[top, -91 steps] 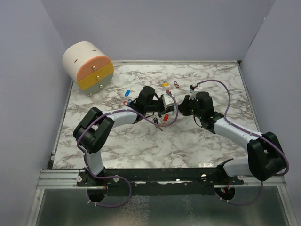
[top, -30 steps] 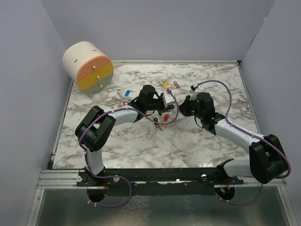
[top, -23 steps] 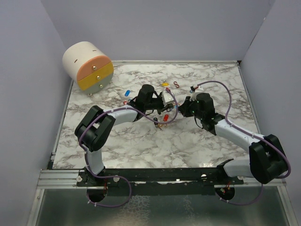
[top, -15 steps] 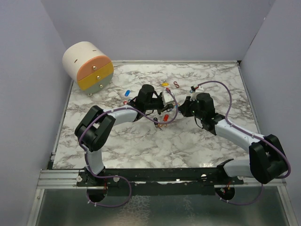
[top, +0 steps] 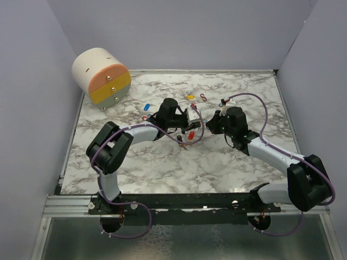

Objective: Put the keys on the keyring

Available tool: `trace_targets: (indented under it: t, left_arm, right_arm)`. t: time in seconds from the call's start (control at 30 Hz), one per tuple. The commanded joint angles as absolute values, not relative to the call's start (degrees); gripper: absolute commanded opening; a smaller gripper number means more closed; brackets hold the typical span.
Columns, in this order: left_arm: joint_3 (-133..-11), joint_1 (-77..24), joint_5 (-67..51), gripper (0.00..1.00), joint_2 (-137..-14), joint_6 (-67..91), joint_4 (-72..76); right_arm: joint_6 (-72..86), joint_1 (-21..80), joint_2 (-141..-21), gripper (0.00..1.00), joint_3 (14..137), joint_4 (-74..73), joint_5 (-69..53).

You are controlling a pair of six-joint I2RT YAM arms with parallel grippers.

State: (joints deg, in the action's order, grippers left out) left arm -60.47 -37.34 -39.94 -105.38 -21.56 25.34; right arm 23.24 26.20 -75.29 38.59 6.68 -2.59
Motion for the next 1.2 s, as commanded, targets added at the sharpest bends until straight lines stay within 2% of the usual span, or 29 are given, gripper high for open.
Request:
trace_targets:
  t: [0.0, 1.17]
  left_arm:
    - [-60.1, -37.3, -43.7, 0.0, -104.5, -22.7, 27.0]
    - [-64.4, -38.5, -43.6, 0.0, -107.9, -22.7, 26.1]
  right_arm:
    - [23.8, 26.4, -74.6, 0.0, 38.7, 6.3, -1.4]
    - [22.7, 26.4, -75.2, 0.01, 39.0, 7.0, -3.6]
